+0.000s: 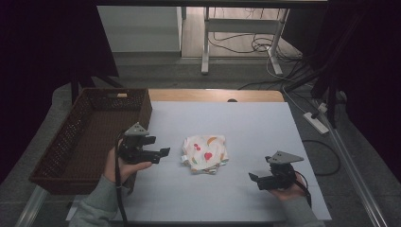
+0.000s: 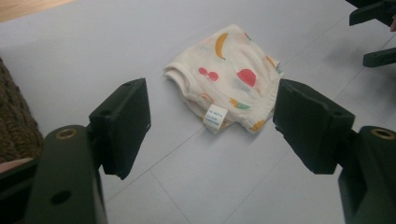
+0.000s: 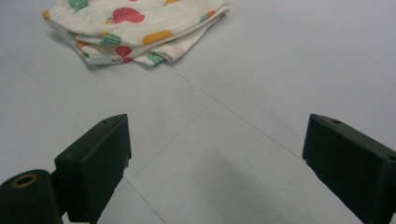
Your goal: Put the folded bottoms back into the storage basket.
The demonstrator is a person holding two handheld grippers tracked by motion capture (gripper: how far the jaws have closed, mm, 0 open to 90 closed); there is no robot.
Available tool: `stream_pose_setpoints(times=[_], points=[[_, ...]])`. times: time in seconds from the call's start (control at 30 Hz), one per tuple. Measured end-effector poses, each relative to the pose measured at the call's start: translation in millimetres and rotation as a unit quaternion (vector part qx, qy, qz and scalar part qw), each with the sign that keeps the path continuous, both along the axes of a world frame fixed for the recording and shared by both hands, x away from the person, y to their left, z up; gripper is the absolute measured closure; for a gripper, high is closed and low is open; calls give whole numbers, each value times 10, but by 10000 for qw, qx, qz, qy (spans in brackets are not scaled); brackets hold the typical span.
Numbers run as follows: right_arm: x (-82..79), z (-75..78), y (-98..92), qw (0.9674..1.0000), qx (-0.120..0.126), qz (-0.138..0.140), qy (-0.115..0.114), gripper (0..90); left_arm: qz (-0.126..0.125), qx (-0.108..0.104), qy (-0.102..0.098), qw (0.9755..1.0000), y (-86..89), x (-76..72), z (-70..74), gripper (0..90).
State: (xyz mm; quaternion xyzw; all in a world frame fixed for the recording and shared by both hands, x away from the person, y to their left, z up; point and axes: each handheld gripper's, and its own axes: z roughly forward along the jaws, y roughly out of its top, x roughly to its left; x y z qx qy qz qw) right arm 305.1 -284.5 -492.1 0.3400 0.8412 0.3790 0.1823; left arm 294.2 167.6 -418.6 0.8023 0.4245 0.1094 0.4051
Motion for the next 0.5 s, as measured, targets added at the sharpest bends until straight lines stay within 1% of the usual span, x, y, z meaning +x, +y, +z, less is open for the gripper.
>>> stream_pose_setpoints(times=[0.23, 0.5], points=[[1, -4, 0, 10000, 0, -1, 16, 82, -94, 34, 46, 9999, -87, 53, -12, 272], [3, -9, -1, 10000, -2, -1, 28, 82, -140, 47, 115, 9998, -167, 132, -42, 272]])
